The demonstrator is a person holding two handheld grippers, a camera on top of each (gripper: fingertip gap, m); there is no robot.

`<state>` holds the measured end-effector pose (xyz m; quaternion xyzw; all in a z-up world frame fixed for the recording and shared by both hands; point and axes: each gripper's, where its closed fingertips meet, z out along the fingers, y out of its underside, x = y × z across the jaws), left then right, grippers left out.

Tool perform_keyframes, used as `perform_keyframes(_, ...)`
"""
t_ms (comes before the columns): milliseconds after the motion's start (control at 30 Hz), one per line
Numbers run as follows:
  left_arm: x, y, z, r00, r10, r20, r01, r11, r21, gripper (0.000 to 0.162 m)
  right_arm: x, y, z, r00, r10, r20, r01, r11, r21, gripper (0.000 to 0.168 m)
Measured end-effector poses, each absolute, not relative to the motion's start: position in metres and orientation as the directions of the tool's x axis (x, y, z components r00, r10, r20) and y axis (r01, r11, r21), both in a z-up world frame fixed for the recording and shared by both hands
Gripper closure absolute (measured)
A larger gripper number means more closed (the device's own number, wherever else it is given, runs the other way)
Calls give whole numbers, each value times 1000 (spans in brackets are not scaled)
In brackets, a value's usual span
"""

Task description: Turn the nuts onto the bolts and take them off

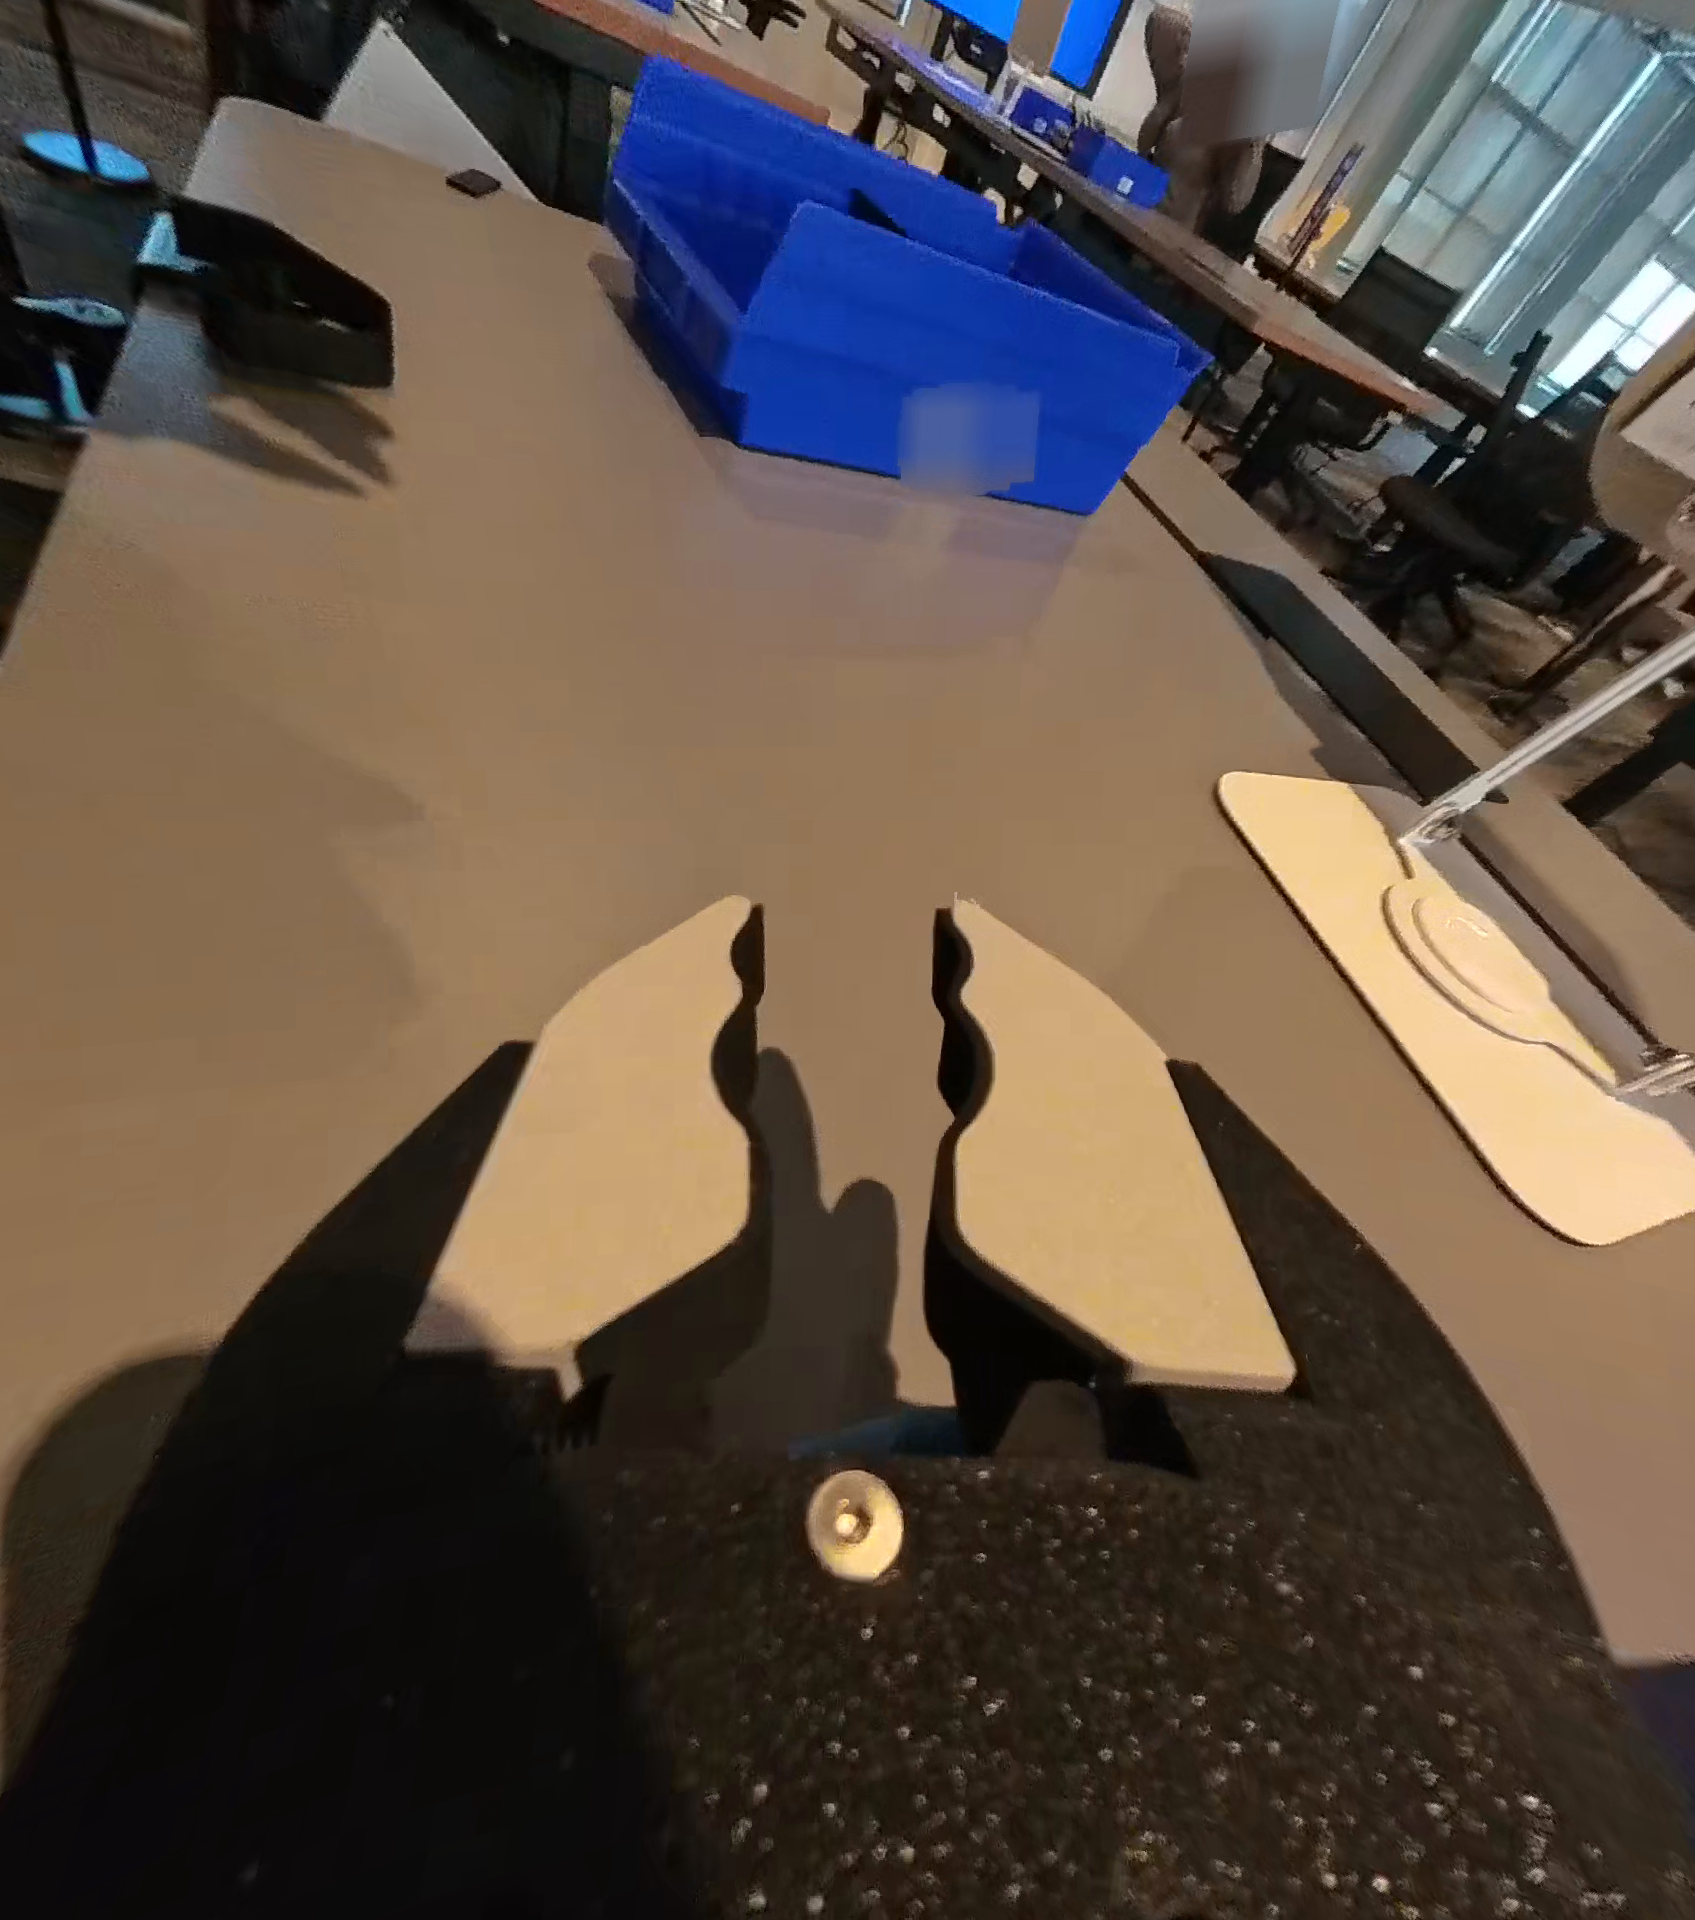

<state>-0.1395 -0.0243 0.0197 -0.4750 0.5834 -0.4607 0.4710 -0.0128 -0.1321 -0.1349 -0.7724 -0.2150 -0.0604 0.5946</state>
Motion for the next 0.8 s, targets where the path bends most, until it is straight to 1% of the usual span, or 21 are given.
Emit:
perform_keyframes(67,-161,2,38,-80,-991,-104,-193,118,-974,155,-15,-134,-137,901,271,339,396,-194,-897,139)
perform_keyframes(133,-178,41,48,14,-982,-189,-290,177,-941,154,-18,-135,-135,894,283,348,405,-172,-898,141)
perform_keyframes(200,-190,86,43,64,-960,-271,-429,219,-877,151,-21,-134,-136,889,304,342,404,-171,-899,141)
perform_keyframes(300,-200,161,10,90,-959,-268,-619,157,-770,144,-22,-130,-136,885,318,340,404,-162,-900,142)
perform_keyframes(367,-198,206,-22,95,-978,-184,-708,64,-704,138,-21,-125,-138,889,326,321,392,-180,-902,142)
perform_keyframes(433,-190,237,-55,80,-994,-69,-792,-22,-611,132,-20,-117,-138,896,327,301,374,-188,-908,143)
perform_keyframes(467,-186,252,-70,78,-996,-49,-832,-38,-553,129,-20,-113,-138,899,328,291,366,-197,-909,143)
perform_keyframes(567,-184,293,-109,12,-991,-132,-948,31,-316,120,-19,-101,-141,898,332,288,369,-216,-904,143)
perform_keyframes(633,-182,307,-128,-41,-988,-150,-976,72,-207,114,-21,-93,-143,893,339,295,380,-220,-899,143)
perform_keyframes(733,-175,315,-149,-124,-981,-149,-978,147,-151,114,-23,-82,-145,886,361,291,386,-229,-894,143)
perform_keyframes(800,-173,324,-158,-181,-964,-196,-972,206,-114,113,-23,-76,-148,884,374,282,387,-242,-890,143)
